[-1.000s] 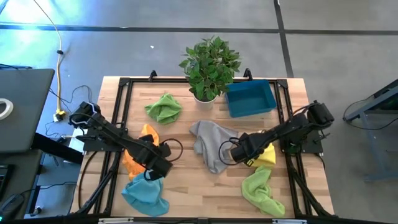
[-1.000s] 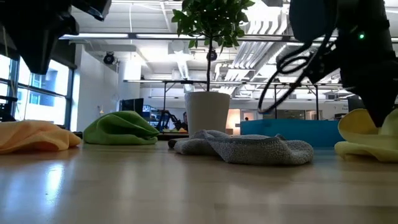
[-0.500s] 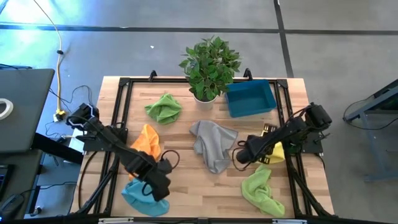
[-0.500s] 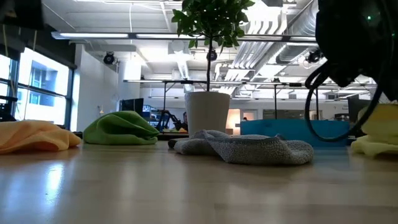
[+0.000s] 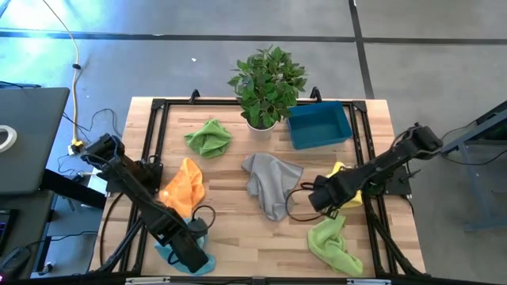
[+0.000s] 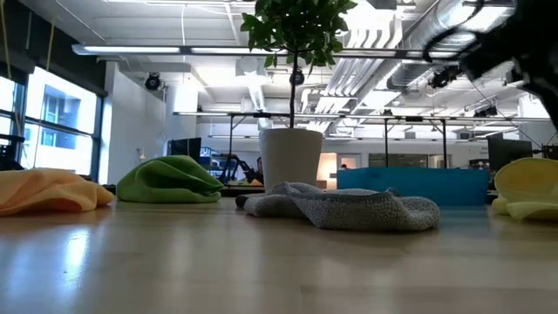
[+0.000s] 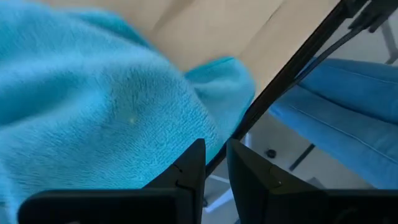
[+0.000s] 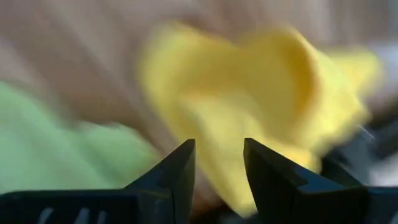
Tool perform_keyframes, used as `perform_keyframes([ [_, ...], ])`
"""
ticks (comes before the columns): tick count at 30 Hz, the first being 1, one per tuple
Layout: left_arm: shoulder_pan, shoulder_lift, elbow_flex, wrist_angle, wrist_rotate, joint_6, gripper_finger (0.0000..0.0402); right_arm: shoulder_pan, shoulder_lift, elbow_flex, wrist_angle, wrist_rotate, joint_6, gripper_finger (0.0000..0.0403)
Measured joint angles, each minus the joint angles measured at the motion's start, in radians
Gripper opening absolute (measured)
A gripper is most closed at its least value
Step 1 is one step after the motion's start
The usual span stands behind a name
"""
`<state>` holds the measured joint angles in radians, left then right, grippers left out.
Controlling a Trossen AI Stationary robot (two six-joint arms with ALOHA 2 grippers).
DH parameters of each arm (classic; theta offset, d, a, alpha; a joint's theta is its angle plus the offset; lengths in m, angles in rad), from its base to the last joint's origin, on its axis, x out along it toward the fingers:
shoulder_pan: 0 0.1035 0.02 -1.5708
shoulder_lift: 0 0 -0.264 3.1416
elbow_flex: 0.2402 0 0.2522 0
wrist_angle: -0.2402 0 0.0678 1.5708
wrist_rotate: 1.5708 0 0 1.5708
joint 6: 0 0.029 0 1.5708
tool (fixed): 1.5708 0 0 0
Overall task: Sort microfiber towel by color & place in baskets
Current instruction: Fold the gray towel
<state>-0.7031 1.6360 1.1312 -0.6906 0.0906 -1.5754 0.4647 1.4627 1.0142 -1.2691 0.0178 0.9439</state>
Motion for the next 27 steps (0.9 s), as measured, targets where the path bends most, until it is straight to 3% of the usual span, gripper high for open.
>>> perform_keyframes([
  [7,-0.042,0.000,-0.090,-0.004,-0.008,-0.086,0.0058,0.054,-0.049,0.001,0.321,0.038,-0.042,0.0130],
  [15,-0.100,0.000,-0.213,-0.030,0.000,-0.218,0.0058,0.131,0.004,-0.010,0.399,0.031,-0.096,0.0130],
  [22,-0.157,0.000,-0.284,-0.056,0.118,-0.359,0.0058,0.186,0.018,-0.161,0.668,-0.083,-0.048,0.0130],
  [27,-0.162,0.000,-0.252,-0.072,0.114,-0.391,0.0058,0.233,0.018,-0.260,0.889,-0.099,0.029,0.0130],
])
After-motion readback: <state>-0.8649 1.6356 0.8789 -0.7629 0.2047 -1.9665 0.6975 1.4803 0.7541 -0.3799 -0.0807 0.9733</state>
